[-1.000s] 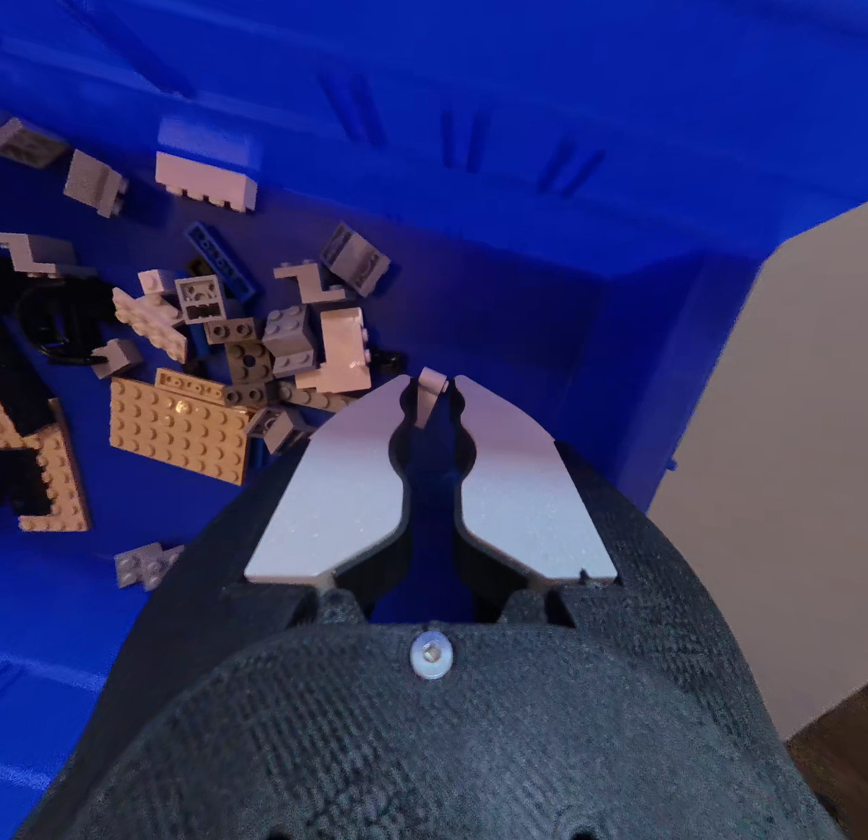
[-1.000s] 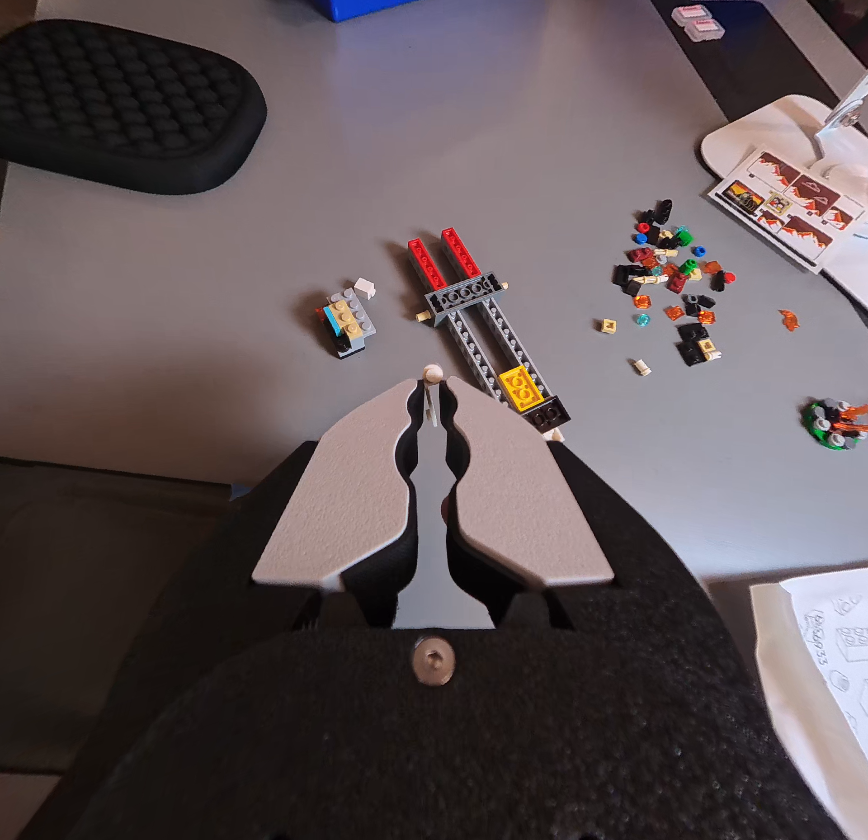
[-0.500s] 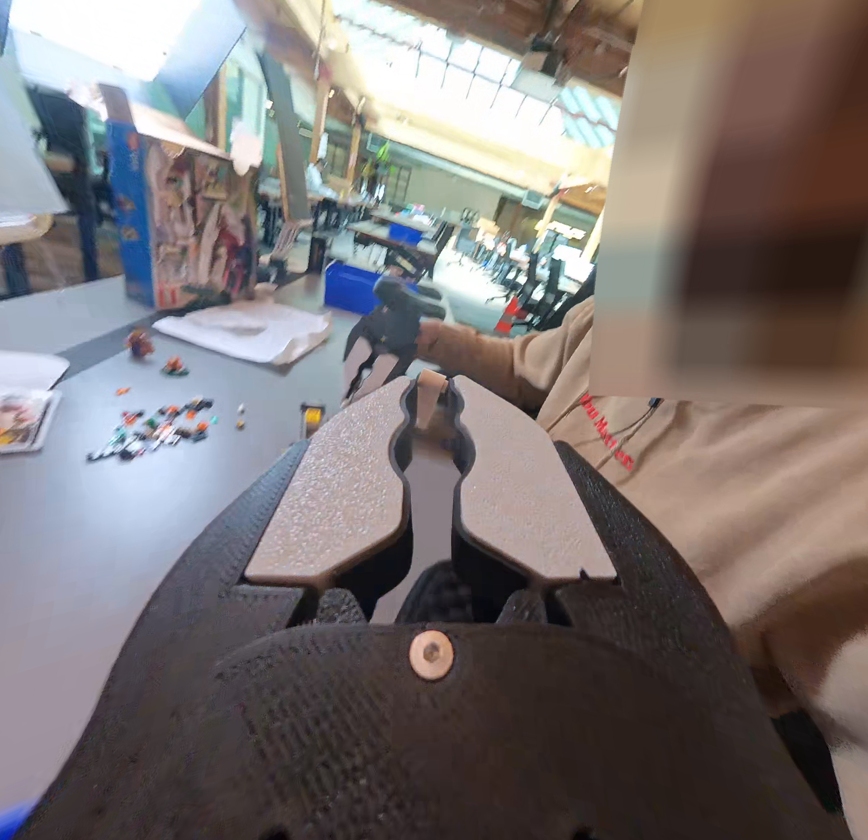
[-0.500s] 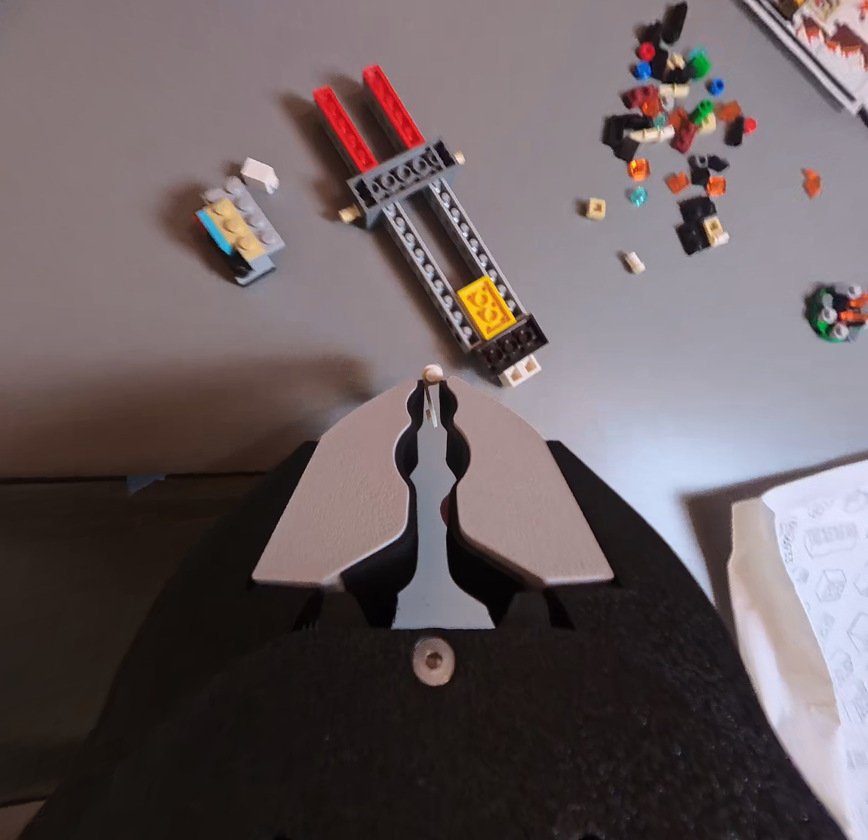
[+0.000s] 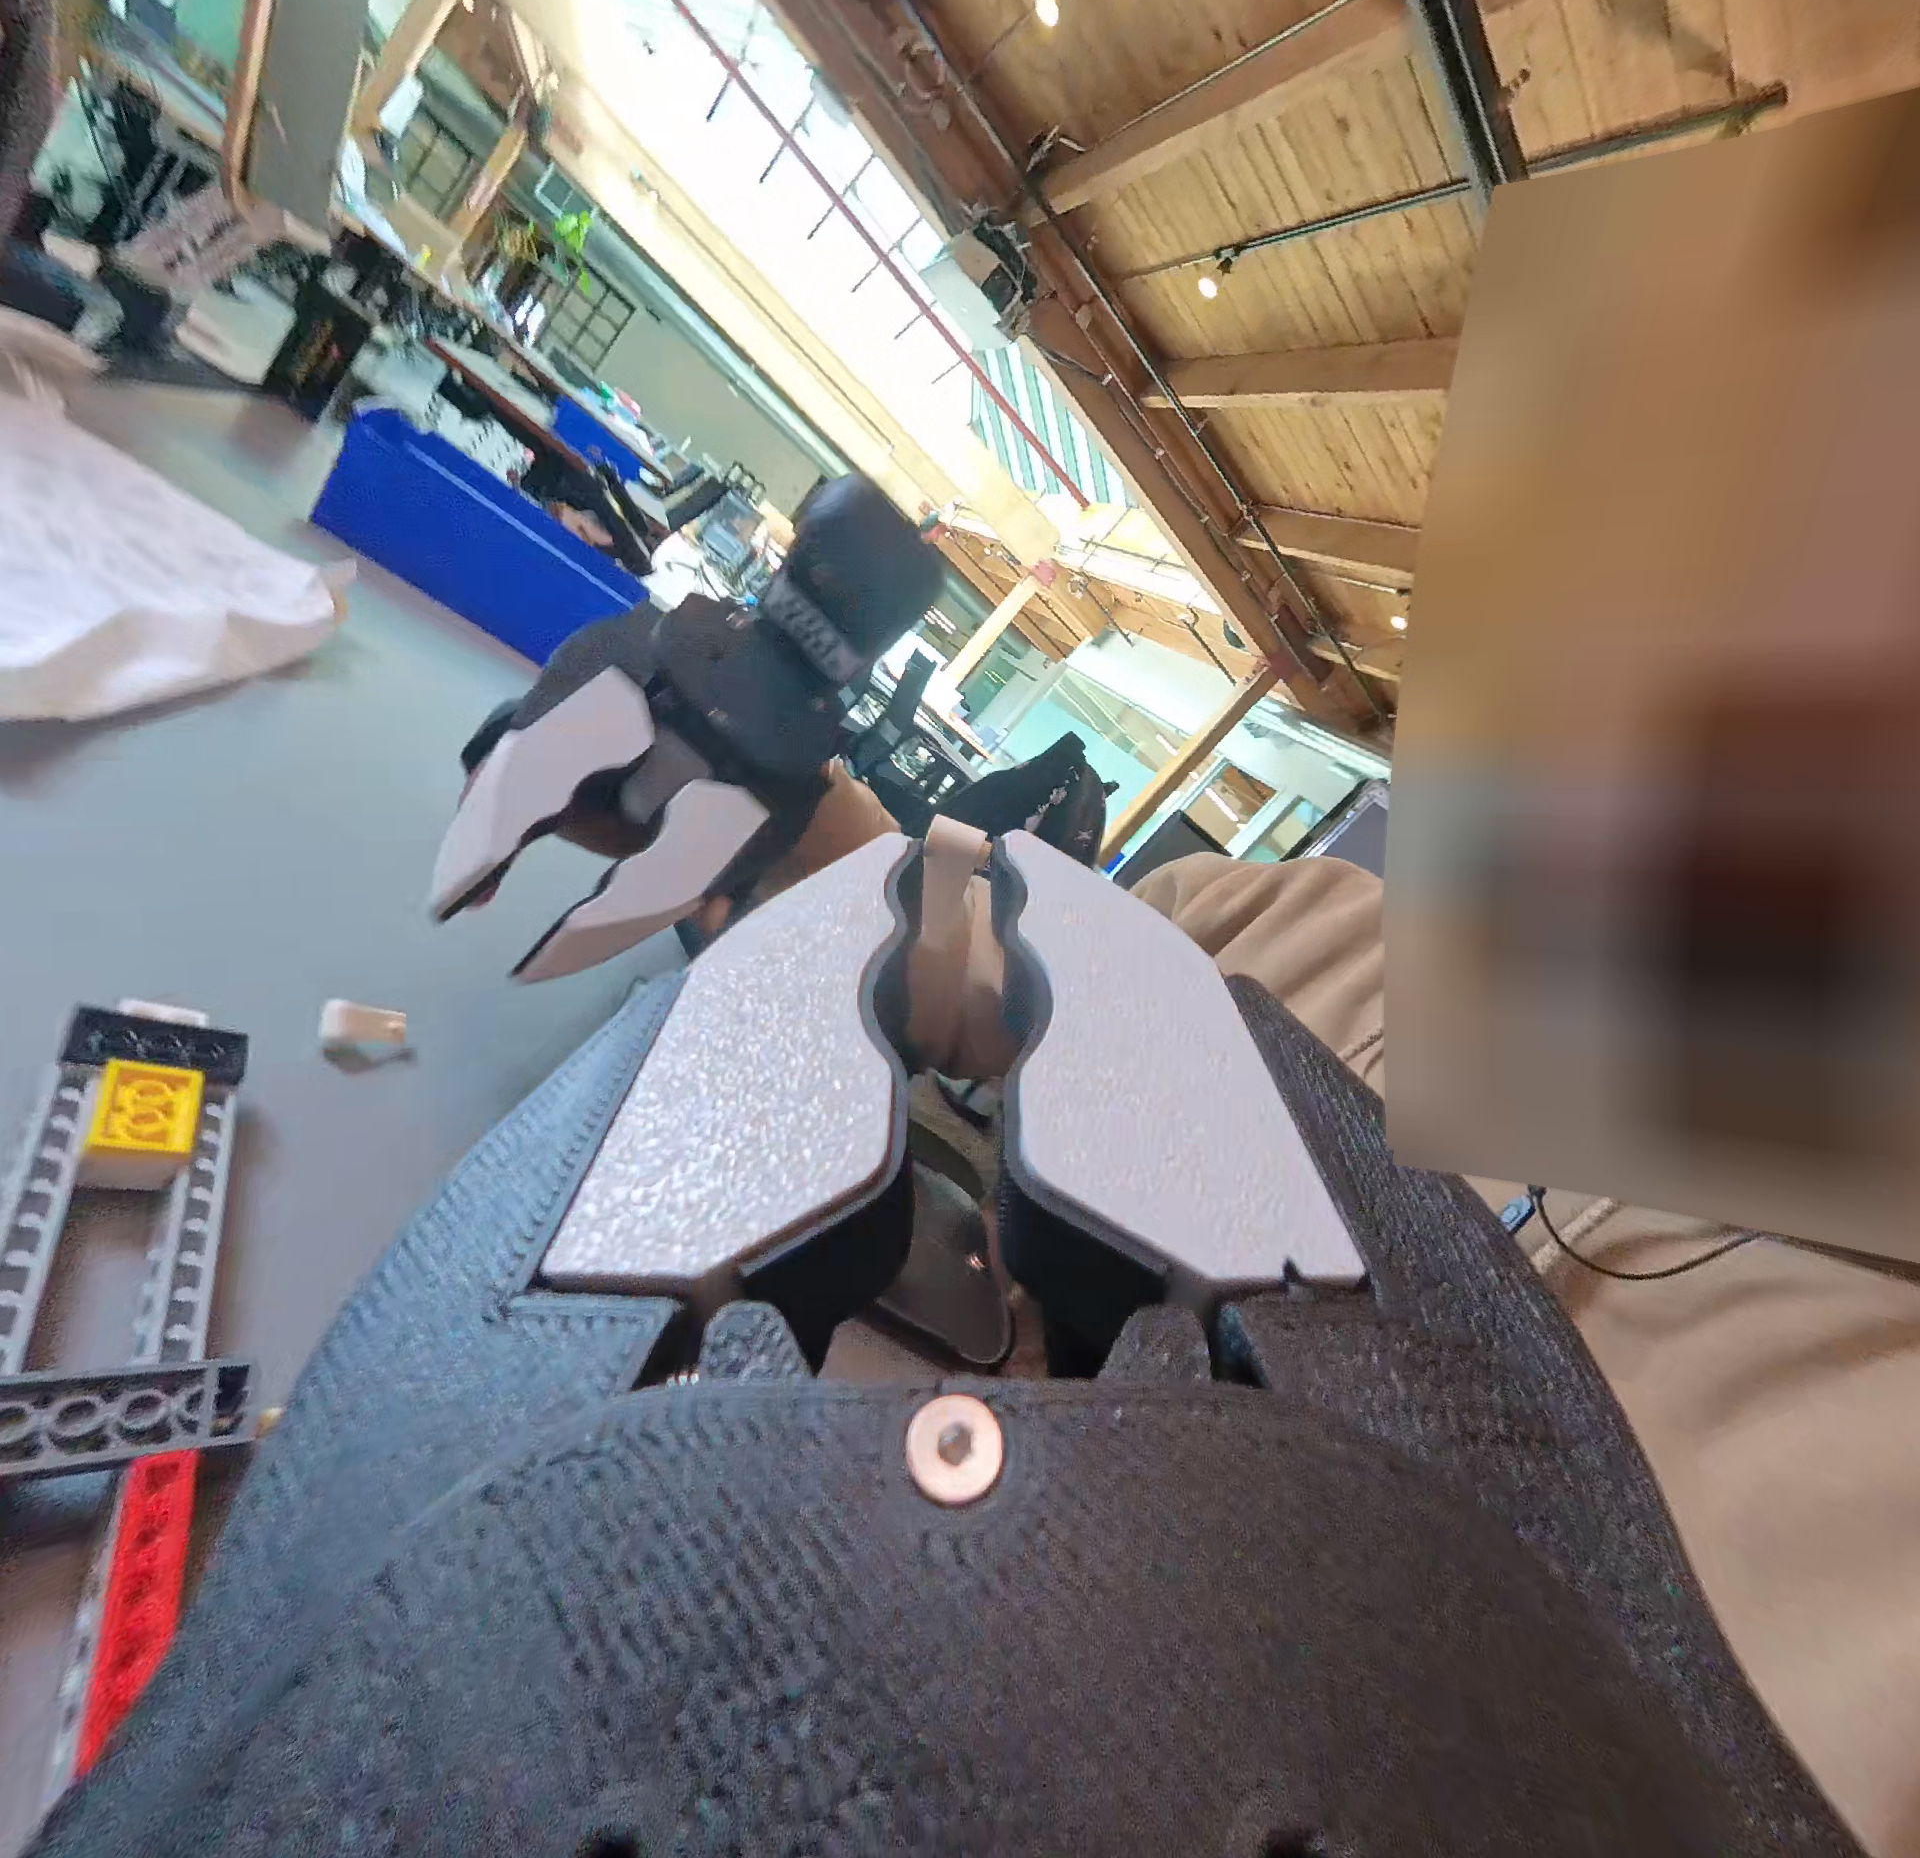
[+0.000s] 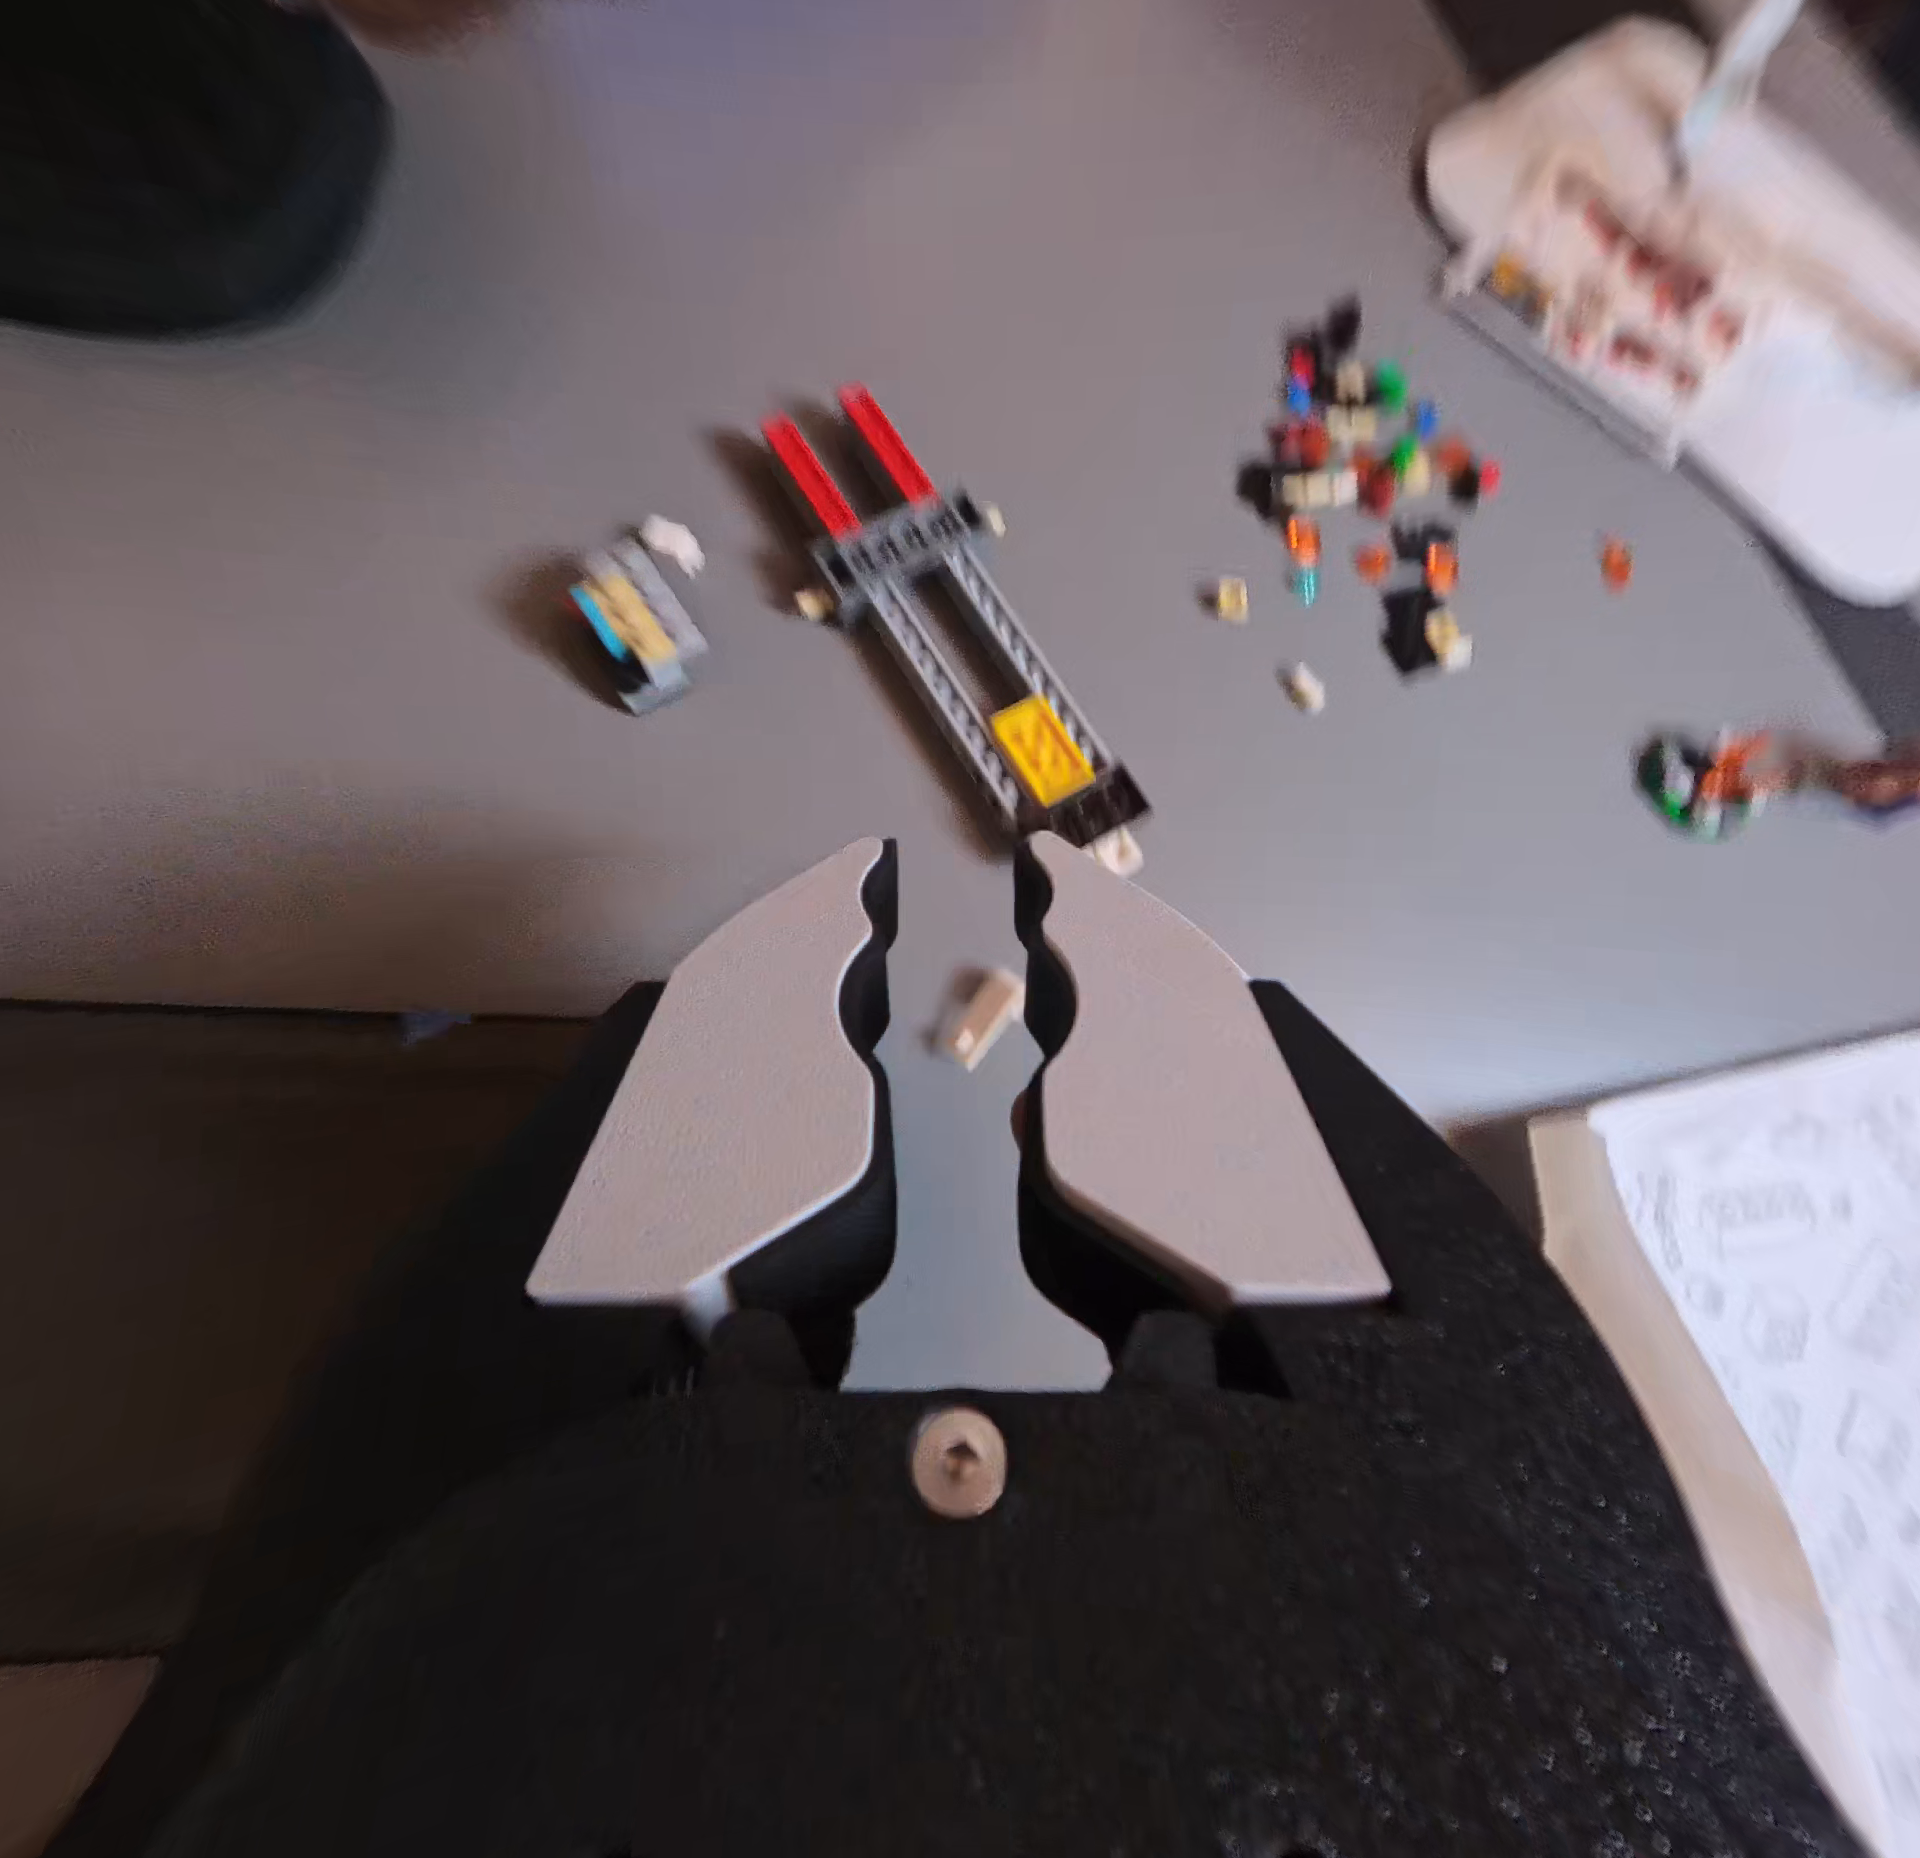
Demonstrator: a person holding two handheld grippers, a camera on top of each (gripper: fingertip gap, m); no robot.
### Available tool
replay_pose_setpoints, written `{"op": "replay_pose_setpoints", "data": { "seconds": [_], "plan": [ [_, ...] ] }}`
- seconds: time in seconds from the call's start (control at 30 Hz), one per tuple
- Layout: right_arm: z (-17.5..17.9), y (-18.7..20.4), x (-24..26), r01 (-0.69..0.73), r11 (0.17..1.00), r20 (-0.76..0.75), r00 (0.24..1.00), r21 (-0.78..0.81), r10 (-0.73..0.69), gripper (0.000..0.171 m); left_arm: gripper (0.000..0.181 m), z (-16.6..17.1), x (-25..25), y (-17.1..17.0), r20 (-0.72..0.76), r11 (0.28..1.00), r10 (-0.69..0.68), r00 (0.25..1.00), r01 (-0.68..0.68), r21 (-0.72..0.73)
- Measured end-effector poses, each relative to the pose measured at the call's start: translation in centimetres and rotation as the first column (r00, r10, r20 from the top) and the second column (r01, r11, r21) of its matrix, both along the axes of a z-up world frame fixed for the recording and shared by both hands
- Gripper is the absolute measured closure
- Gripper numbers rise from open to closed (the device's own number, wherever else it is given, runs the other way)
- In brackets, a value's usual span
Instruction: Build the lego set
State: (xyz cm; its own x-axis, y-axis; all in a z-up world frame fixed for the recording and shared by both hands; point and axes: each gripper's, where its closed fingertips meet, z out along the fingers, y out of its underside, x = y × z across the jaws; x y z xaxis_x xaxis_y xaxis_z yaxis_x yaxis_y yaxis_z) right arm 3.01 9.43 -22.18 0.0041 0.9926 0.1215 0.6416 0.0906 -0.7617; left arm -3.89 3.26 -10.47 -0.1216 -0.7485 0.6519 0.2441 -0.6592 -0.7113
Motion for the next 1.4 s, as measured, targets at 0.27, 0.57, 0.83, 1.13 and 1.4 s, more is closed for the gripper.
{"op": "replay_pose_setpoints", "data": {
  "seconds": [0.27,0.57,0.83,1.13,1.4],
  "plan": [
    [5.0,-5.4,-2.0,-0.272,0.961,-0.306,0.911,0.054,0.275,0.15,0.169,-5.0,4.9,0.2,-0.115,0.975,-0.149,0.982,0.127,-0.183],
    [3.8,-6.7,-2.9,-0.324,0.943,-0.294,0.897,0.074,0.331,0.154,0.169,-7.4,5.4,-0.4,-0.156,0.954,-0.2,0.967,0.157,-0.254],
    [3.5,-6.7,-3.2,-0.3,0.945,-0.269,0.907,0.131,0.325,0.163,0.169,-7.7,5.1,-0.3,-0.156,0.959,-0.178,0.972,0.135,-0.25],
    [4.4,-4.7,-3.5,-0.222,0.967,-0.408,0.9,-0.126,0.154,0.163,0.166,-7.1,2.7,1.7,-0.237,0.998,0.064,0.969,-0.068,-0.01],
    [4.8,-5.5,-4.5,-0.281,0.902,-0.491,0.866,-0.329,0.091,0.163,0.168,-7.4,2.8,0.8,-0.433,0.918,0.278,0.857,-0.106,0.381]
  ]
}}
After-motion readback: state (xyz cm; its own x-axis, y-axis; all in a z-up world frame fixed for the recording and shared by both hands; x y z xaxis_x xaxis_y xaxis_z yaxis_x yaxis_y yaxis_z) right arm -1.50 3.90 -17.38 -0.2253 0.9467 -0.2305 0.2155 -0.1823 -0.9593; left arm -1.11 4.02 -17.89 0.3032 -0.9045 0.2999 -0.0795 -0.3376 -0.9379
